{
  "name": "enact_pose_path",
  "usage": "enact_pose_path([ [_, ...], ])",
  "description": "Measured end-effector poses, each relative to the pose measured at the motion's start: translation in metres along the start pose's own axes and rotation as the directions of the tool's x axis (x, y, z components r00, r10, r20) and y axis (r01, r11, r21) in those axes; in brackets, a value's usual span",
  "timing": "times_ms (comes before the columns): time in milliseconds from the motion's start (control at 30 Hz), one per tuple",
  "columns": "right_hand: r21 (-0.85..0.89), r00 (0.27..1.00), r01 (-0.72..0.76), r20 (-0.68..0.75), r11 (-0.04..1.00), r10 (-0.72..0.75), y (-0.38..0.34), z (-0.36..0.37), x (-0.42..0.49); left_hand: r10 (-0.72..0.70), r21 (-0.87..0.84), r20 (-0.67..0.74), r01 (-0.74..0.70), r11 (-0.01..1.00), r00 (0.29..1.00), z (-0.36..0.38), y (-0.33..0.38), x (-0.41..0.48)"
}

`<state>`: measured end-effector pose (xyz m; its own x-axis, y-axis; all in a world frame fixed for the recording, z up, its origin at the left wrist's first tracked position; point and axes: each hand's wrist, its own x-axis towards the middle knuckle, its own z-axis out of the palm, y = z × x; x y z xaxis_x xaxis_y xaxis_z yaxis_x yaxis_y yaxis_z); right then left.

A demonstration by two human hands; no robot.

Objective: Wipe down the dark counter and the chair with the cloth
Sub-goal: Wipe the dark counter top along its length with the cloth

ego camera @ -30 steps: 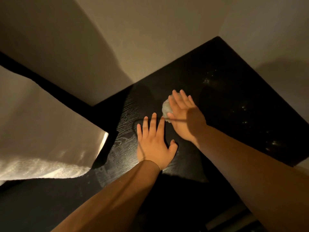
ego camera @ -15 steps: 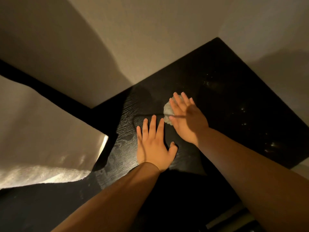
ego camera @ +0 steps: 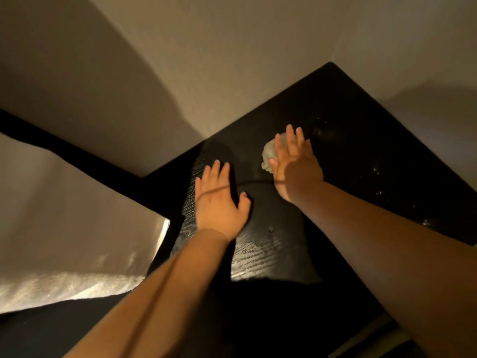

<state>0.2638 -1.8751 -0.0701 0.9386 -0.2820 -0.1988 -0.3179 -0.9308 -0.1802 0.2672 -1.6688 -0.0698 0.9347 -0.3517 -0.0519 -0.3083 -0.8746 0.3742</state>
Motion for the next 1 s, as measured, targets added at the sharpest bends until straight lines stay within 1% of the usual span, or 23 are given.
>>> enact_pose_path([
  [33,0.004,0.999,0.041,0.029,0.999,-0.041,-0.007,0.000,-0.004,0.005,0.050,0.016,-0.006,0.999,1.000,-0.003,-0.009,0.015],
  [67,0.015,0.989,0.132,0.066,0.991,-0.132,-0.012,0.001,-0.010,0.014,0.089,0.030,-0.017,0.996,0.999,-0.004,-0.017,0.028],
  [100,0.057,0.968,0.236,0.079,0.970,-0.240,-0.016,0.004,-0.018,0.026,0.125,0.042,-0.031,0.992,0.999,-0.004,-0.022,0.035],
  [167,0.139,0.916,0.373,0.100,0.917,-0.388,-0.014,0.005,-0.027,0.035,0.189,0.051,-0.044,0.981,0.998,0.000,-0.024,0.039],
  [233,0.124,0.893,0.428,0.097,0.895,-0.440,-0.007,0.004,-0.016,0.043,0.241,0.044,-0.052,0.969,0.998,0.001,-0.023,0.039],
  [267,0.103,0.907,0.407,0.067,0.908,-0.415,-0.004,0.006,-0.005,0.049,0.258,0.041,-0.058,0.964,0.998,0.001,-0.023,0.040],
  [300,0.089,0.934,0.352,0.031,0.932,-0.355,-0.003,0.005,0.008,0.050,0.265,0.041,-0.059,0.962,0.998,0.000,-0.023,0.040],
  [367,0.048,0.987,0.161,0.019,0.986,-0.162,-0.004,0.000,0.034,0.048,0.265,0.051,-0.060,0.962,0.998,-0.001,-0.023,0.040],
  [400,0.040,0.996,0.083,0.008,0.996,-0.084,-0.006,0.001,0.042,0.051,0.263,0.057,-0.064,0.963,0.997,-0.001,-0.024,0.041],
  [433,0.035,0.999,0.044,-0.009,0.998,-0.044,-0.011,0.004,0.047,0.055,0.263,0.059,-0.068,0.962,0.997,-0.002,-0.024,0.042],
  [467,0.054,0.999,0.047,-0.030,0.997,-0.046,-0.017,0.005,0.048,0.057,0.263,0.059,-0.071,0.962,0.997,-0.002,-0.024,0.042],
  [500,0.071,0.995,0.102,-0.024,0.992,-0.101,-0.023,0.008,0.045,0.058,0.266,0.060,-0.072,0.961,0.997,-0.001,-0.024,0.042],
  [567,0.019,0.956,0.292,-0.028,0.956,-0.292,-0.033,0.019,0.023,0.058,0.280,0.057,-0.072,0.957,0.997,-0.001,-0.024,0.042],
  [600,-0.005,0.924,0.382,-0.007,0.924,-0.382,-0.035,0.024,0.012,0.058,0.283,0.053,-0.071,0.956,0.997,-0.001,-0.023,0.042],
  [667,0.039,0.889,0.451,0.075,0.892,-0.453,-0.029,0.016,0.008,0.054,0.267,0.048,-0.065,0.961,0.997,-0.002,-0.023,0.041],
  [700,0.030,0.901,0.425,0.086,0.905,-0.426,-0.025,0.009,0.015,0.051,0.254,0.043,-0.061,0.965,0.998,-0.002,-0.024,0.040],
  [733,-0.010,0.934,0.353,0.068,0.936,-0.351,-0.019,0.005,0.026,0.050,0.238,0.036,-0.057,0.969,0.998,-0.001,-0.024,0.040],
  [800,-0.107,0.989,0.143,0.044,0.984,-0.139,-0.006,-0.001,0.051,0.051,0.215,0.021,-0.054,0.975,0.998,0.000,-0.025,0.040],
  [867,-0.113,1.000,-0.008,0.004,0.994,0.008,-0.001,-0.008,0.062,0.052,0.211,0.010,-0.053,0.976,0.999,0.002,-0.025,0.040],
  [900,-0.094,0.999,-0.039,-0.022,0.995,0.037,-0.006,-0.006,0.062,0.052,0.209,0.001,-0.051,0.977,0.999,0.002,-0.025,0.041],
  [933,-0.074,0.999,-0.027,-0.027,0.997,0.025,-0.014,-0.003,0.059,0.054,0.207,-0.007,-0.052,0.977,0.998,0.002,-0.025,0.041],
  [967,-0.057,0.999,0.042,-0.007,0.997,-0.042,-0.023,-0.001,0.054,0.057,0.204,-0.014,-0.053,0.978,0.998,0.002,-0.025,0.041],
  [1000,-0.004,0.988,0.152,0.023,0.988,-0.152,-0.033,0.002,0.046,0.062,0.199,-0.021,-0.056,0.978,0.998,0.002,-0.026,0.040],
])
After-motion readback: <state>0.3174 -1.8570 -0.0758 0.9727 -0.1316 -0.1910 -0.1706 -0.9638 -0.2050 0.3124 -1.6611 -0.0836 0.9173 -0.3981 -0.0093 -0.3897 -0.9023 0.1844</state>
